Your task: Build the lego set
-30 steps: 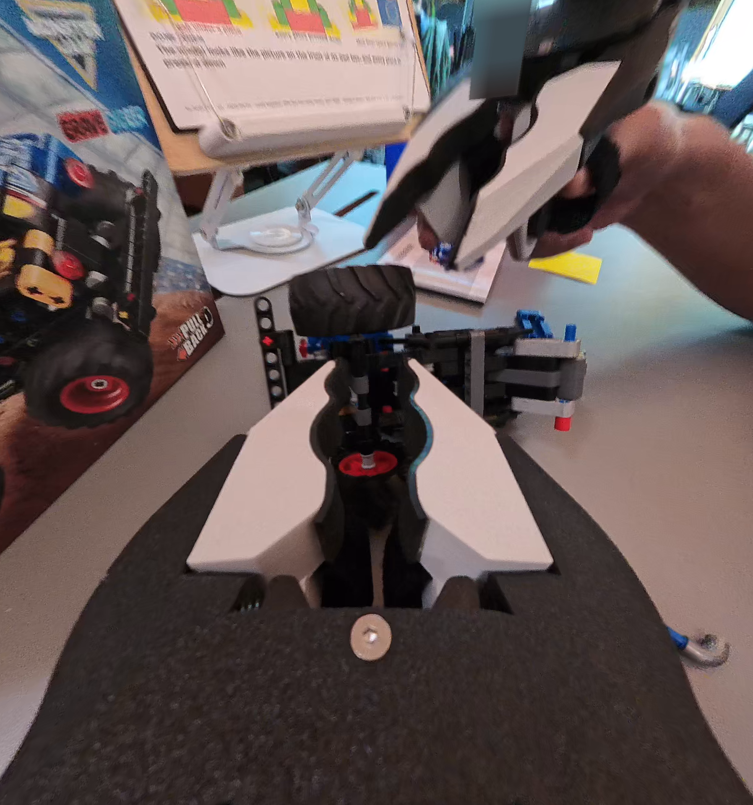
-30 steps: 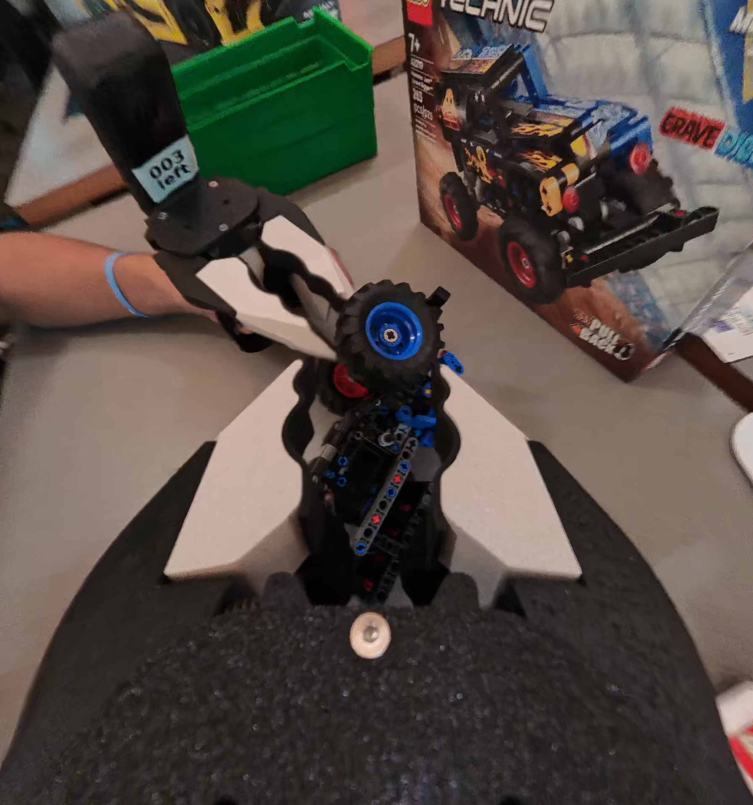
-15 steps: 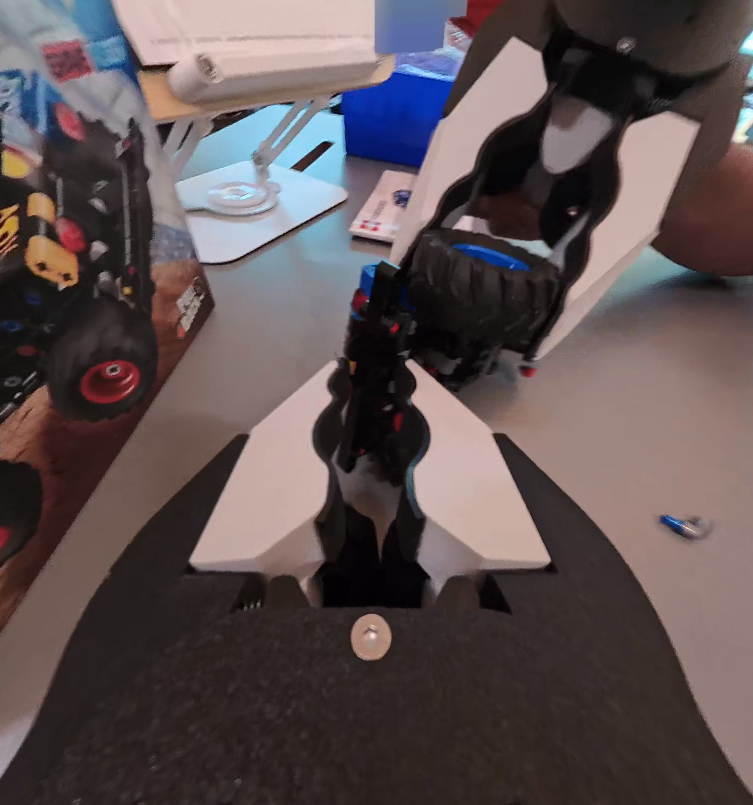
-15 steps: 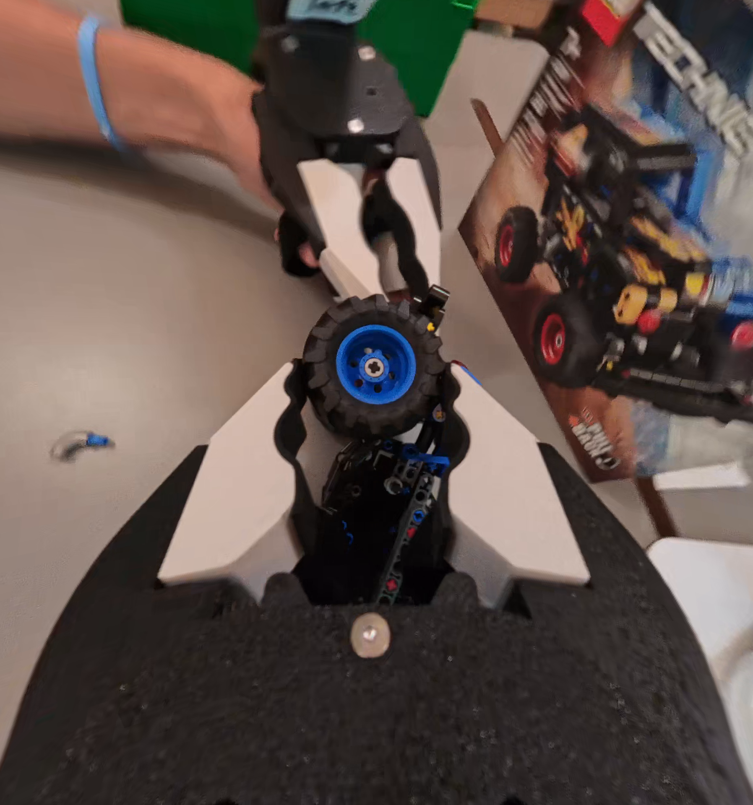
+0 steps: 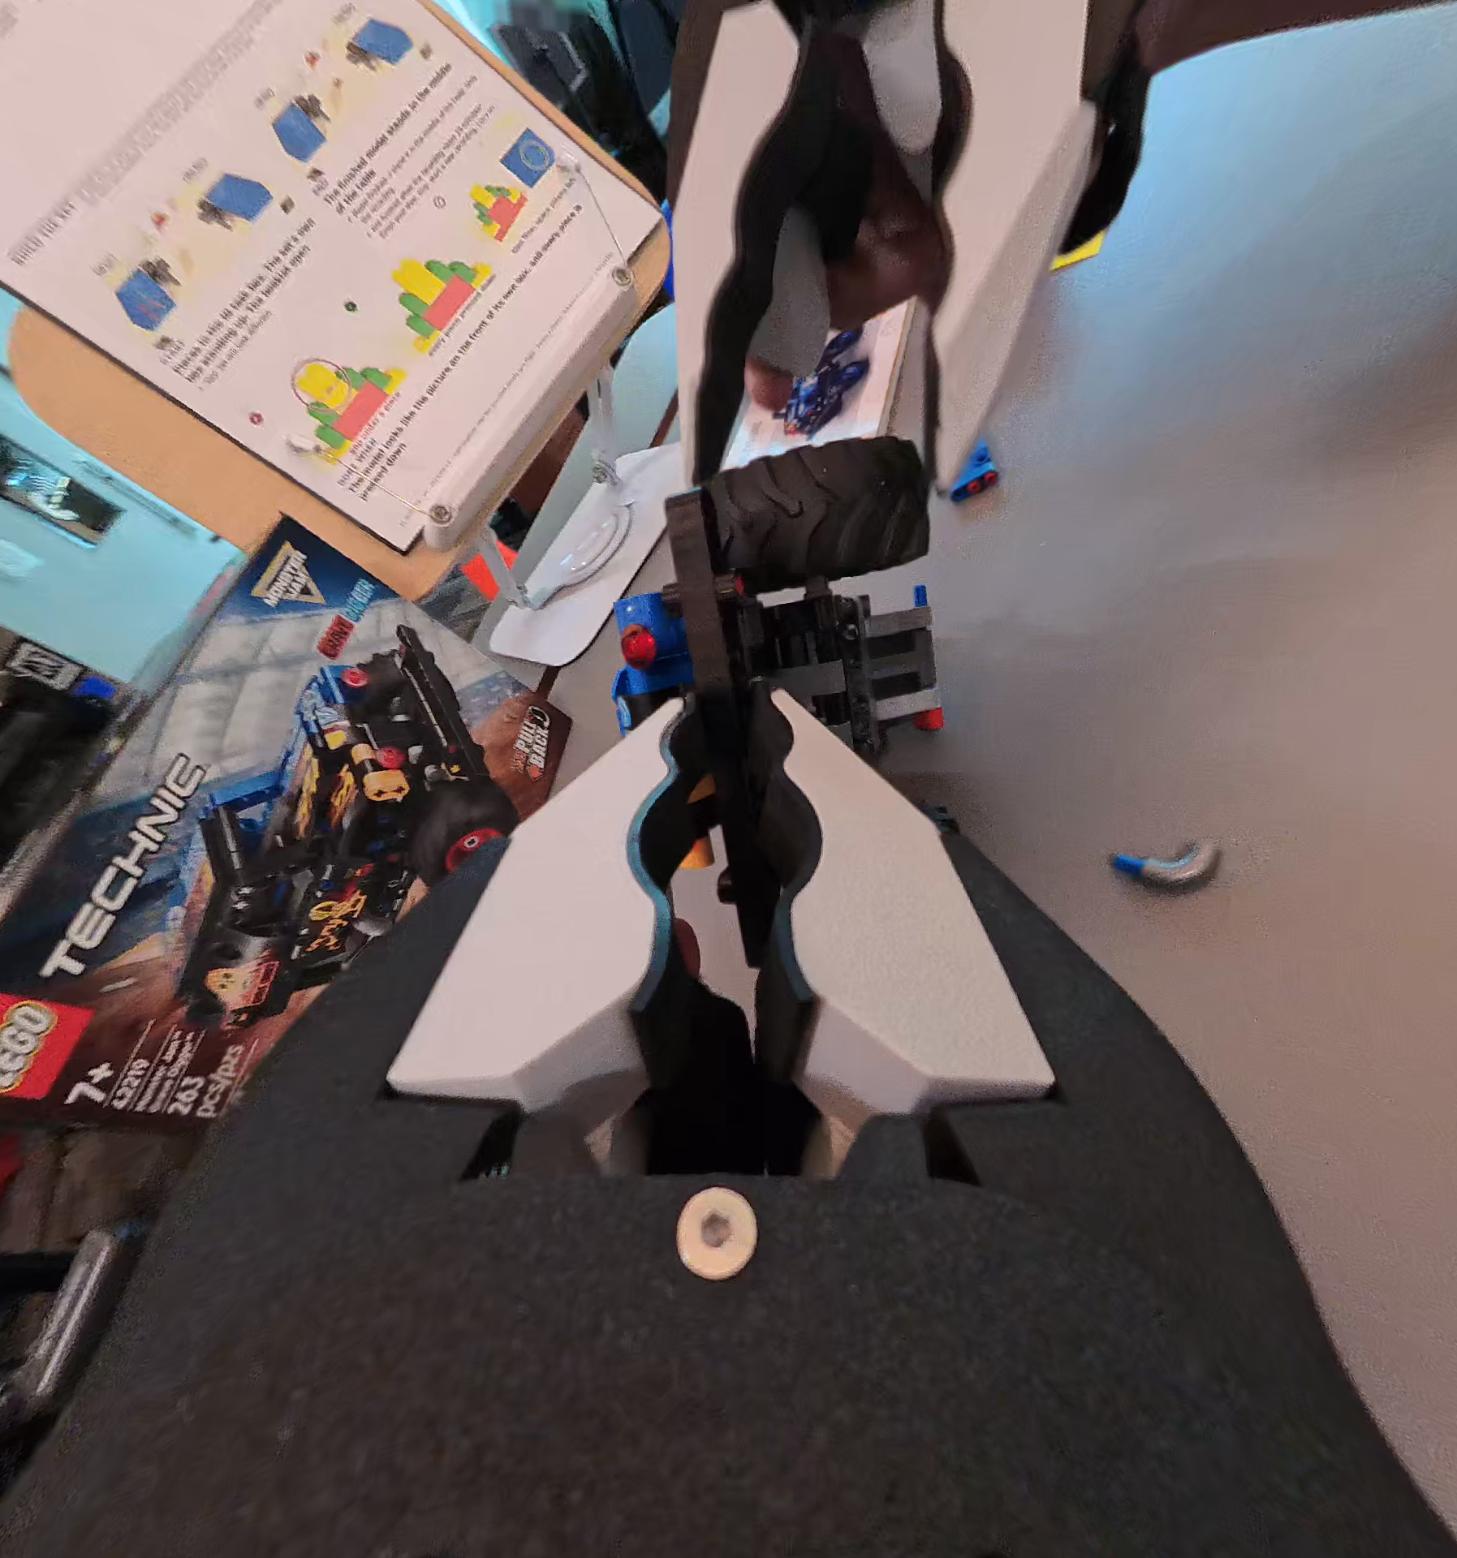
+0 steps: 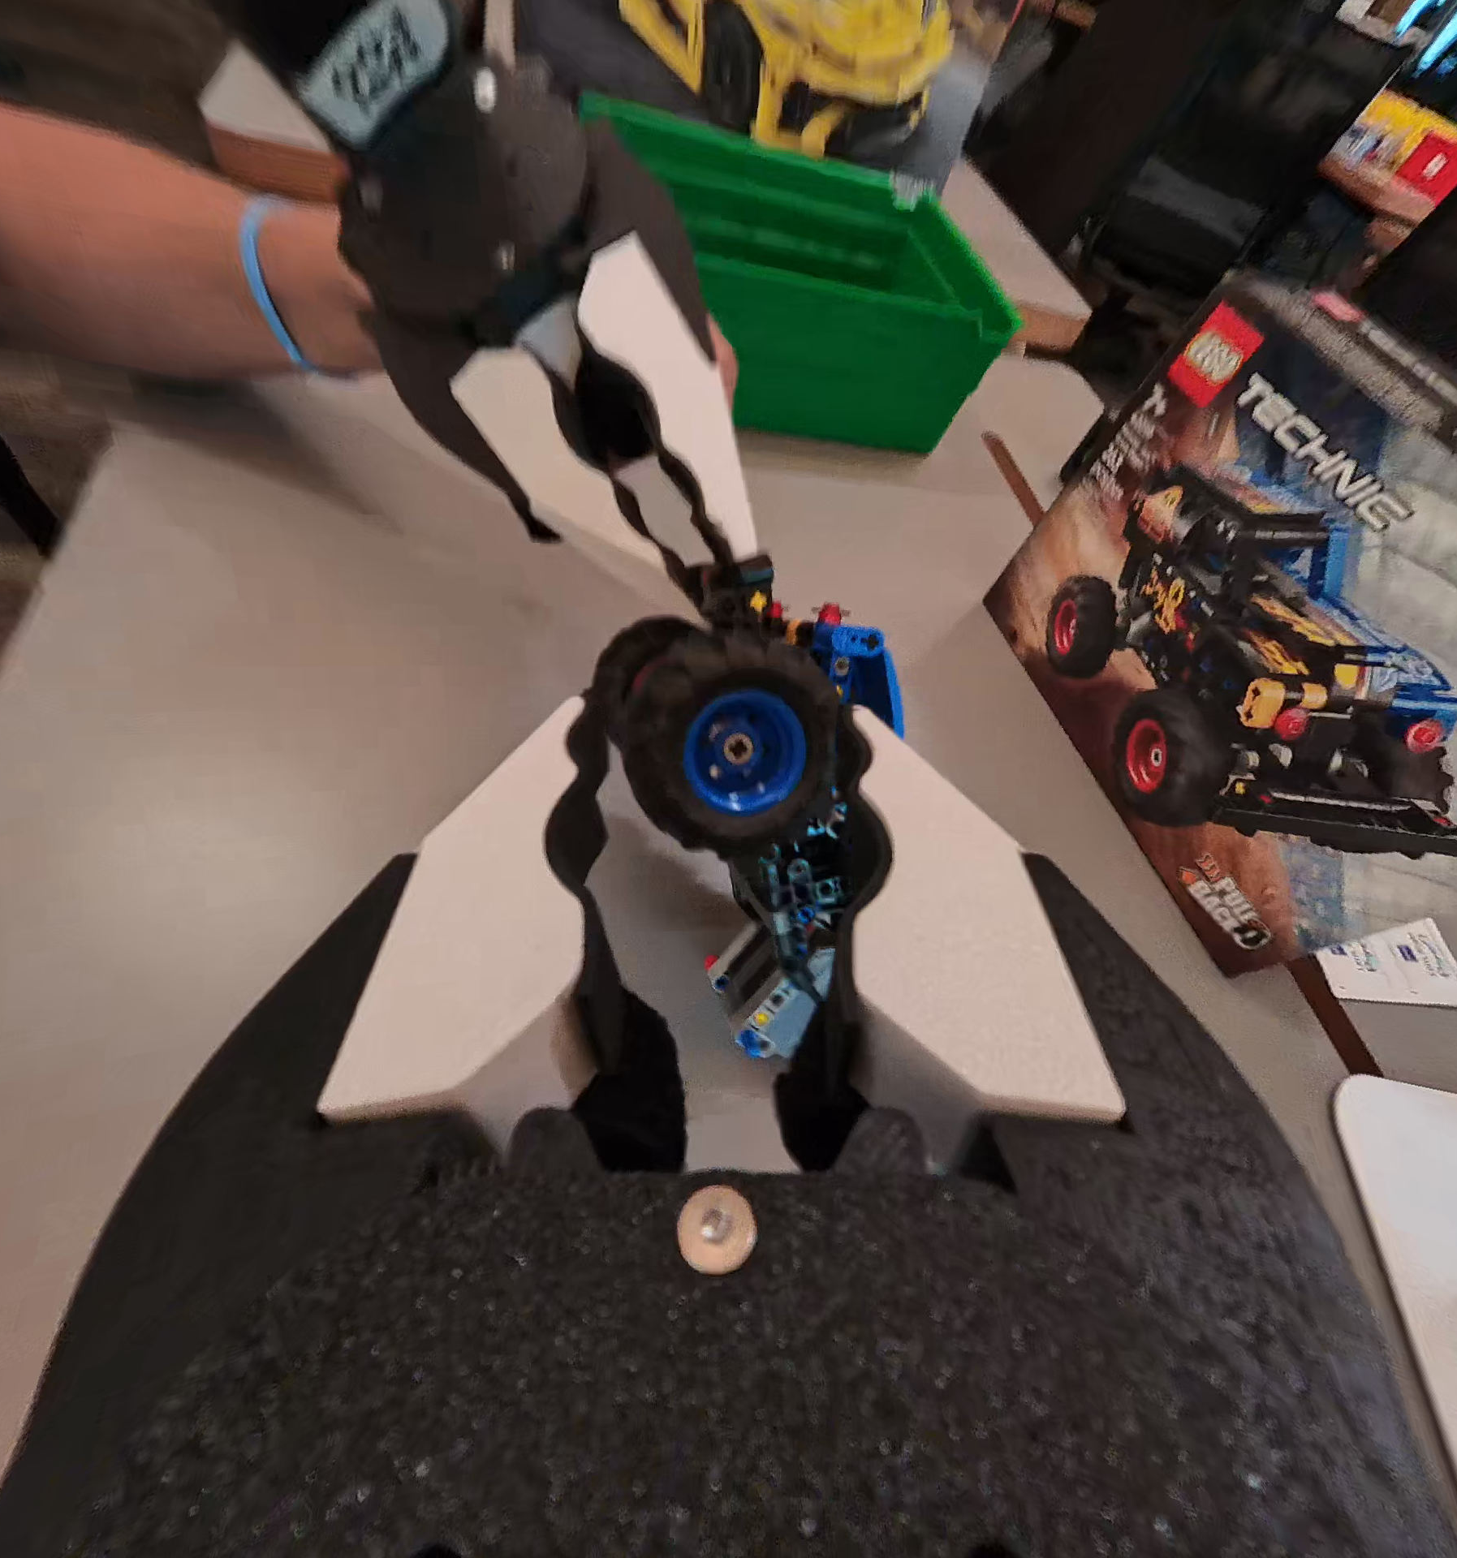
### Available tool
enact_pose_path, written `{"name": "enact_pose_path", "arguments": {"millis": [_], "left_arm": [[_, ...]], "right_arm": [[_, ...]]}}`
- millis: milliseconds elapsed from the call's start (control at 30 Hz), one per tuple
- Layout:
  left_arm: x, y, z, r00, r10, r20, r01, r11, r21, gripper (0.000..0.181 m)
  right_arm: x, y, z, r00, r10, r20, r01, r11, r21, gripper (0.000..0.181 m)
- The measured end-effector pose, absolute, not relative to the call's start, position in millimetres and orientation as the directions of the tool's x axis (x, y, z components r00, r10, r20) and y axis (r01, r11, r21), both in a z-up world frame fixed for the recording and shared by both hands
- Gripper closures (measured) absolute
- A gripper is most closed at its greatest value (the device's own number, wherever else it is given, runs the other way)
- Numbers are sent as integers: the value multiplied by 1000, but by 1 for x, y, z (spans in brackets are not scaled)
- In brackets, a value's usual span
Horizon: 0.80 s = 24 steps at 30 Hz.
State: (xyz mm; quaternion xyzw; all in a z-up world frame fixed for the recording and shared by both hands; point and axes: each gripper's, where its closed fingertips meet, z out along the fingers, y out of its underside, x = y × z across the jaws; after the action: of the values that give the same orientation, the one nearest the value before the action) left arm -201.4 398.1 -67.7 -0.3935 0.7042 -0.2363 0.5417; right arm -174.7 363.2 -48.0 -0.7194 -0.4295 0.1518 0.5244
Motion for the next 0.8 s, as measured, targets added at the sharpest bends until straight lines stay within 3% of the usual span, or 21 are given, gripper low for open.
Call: {"name": "enact_pose_path", "arguments": {"millis": [67,133,267,467,633,800], "left_arm": [[-203,385,-67,-63,-779,-624,-304,610,-732,171],[-204,375,-70,-23,-709,-704,-315,674,-669,171],[-201,357,-76,40,-586,-810,-319,760,-566,171],[-192,324,-101,27,-191,-981,-302,934,-190,173],[-184,307,-124,-15,11,-1000,-297,955,15,173],[-180,295,-137,-50,68,-996,-304,949,80,172]], "right_arm": [[-186,347,-40,591,771,237,432,-55,-900,134],[-190,340,-47,598,719,353,533,-29,-846,132],[-189,328,-58,613,604,510,636,6,-772,148],[-182,301,-95,644,532,550,676,-60,-734,147],[-180,280,-124,701,531,477,620,-123,-775,147],[-181,270,-140,705,498,506,626,-101,-773,149]]}}
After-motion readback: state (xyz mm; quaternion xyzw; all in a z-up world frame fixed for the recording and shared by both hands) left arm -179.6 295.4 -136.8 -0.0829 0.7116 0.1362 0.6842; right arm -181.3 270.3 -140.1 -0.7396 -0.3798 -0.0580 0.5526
